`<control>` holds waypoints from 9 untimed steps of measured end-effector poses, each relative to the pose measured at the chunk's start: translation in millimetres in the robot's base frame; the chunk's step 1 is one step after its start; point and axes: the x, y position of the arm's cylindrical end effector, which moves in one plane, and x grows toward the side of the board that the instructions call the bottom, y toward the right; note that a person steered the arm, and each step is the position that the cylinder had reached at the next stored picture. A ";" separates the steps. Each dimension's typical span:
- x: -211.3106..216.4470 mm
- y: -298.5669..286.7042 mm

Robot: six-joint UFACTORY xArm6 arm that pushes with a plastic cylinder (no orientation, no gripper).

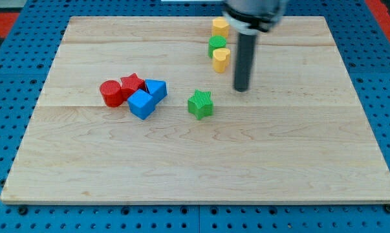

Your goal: Move the green star below the yellow heart

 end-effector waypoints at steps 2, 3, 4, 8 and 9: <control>81.0 -82.2; 50.0 -101.7; 32.8 -105.2; 2.5 -158.2; -1.3 -109.1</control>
